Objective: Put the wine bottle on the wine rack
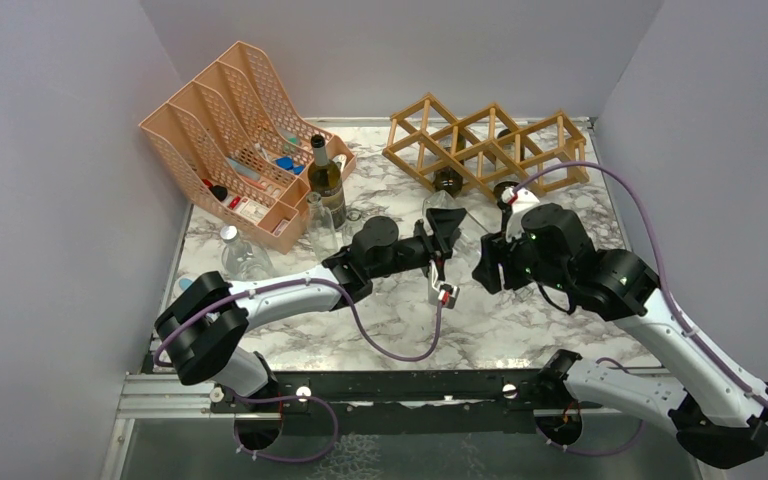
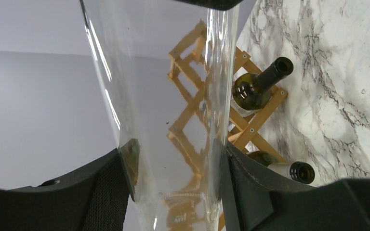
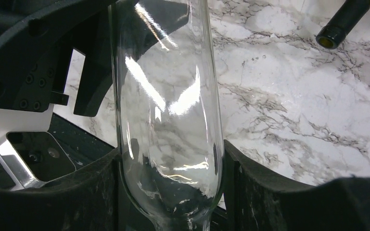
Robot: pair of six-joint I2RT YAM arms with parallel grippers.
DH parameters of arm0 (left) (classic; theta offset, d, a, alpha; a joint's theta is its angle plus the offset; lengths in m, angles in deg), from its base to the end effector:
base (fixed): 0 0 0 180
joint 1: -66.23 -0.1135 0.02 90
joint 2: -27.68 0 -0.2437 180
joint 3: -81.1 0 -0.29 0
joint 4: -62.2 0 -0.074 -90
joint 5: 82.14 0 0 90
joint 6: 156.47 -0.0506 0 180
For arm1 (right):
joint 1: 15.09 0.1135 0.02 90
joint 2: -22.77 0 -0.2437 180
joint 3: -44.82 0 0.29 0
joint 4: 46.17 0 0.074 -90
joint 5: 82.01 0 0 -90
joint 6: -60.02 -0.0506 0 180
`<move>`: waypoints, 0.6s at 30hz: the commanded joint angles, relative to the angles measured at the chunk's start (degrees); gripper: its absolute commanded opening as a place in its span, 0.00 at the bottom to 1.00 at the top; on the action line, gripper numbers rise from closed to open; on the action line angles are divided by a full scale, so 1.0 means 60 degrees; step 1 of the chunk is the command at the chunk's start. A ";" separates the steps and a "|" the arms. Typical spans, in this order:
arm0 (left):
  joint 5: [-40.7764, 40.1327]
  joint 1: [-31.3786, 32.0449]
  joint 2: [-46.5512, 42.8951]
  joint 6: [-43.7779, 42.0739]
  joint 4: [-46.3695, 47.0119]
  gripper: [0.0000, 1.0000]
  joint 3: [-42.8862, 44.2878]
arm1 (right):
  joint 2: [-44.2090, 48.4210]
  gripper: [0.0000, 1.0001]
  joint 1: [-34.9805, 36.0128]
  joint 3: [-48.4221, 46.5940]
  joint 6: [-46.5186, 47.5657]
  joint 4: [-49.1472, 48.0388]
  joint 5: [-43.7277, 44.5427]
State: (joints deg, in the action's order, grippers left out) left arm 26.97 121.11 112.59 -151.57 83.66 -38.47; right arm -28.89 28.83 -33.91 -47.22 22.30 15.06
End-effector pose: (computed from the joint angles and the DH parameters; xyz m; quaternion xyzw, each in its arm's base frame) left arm 0.2073 -0.3236 0.2297 0.7113 0.1375 0.0606 0.6866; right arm 0.1630 0.1483 0.3545 -0.1852 0.8910 0.1606 0.3822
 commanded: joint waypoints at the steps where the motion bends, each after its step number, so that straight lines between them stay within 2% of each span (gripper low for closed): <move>1: 0.0431 0.0042 -0.0305 0.0147 0.0351 0.00 0.0503 | 0.0396 0.37 0.0062 -0.0271 -0.0075 -0.0662 0.0417; 3: 0.0422 0.0054 -0.0328 0.0230 0.0200 0.00 0.0500 | 0.0520 0.26 0.0063 -0.0291 -0.0156 -0.0761 0.0621; 4: 0.0424 0.0063 -0.0338 0.0301 0.0115 0.03 0.0504 | 0.0586 0.20 0.0063 -0.0300 -0.0167 -0.0794 0.0735; 7: 0.0425 0.0090 -0.0395 0.0579 -0.0028 0.36 0.0468 | 0.0683 0.12 0.0055 -0.0385 -0.0243 -0.0865 0.1115; 9: 0.0373 0.0103 -0.0430 0.0859 -0.0035 0.64 0.0434 | 0.0720 0.09 0.0057 -0.0462 -0.0265 -0.0920 0.1344; 10: 0.0350 0.0099 -0.0457 0.1021 -0.0031 0.88 0.0406 | 0.0739 0.09 0.0058 -0.0495 -0.0285 -0.0947 0.1473; 11: 0.0314 0.0098 -0.0486 0.1218 -0.0035 0.98 0.0380 | 0.0774 0.09 0.0058 -0.0531 -0.0335 -0.0991 0.1594; 14: 0.0244 0.0130 -0.0587 0.1661 -0.0031 0.99 0.0178 | 0.0799 0.07 0.0062 -0.0671 -0.0520 -0.1014 0.1895; 18: -0.0022 0.0170 -0.0927 0.2943 -0.0032 0.99 -0.0018 | 0.0578 0.07 0.0062 -0.0871 -0.0890 -0.0675 0.2630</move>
State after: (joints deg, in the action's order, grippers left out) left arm 27.63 121.61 110.29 -143.13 83.29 -37.18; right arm -25.50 29.31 -35.63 -49.51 22.04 23.41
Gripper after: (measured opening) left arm 0.987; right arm 0.613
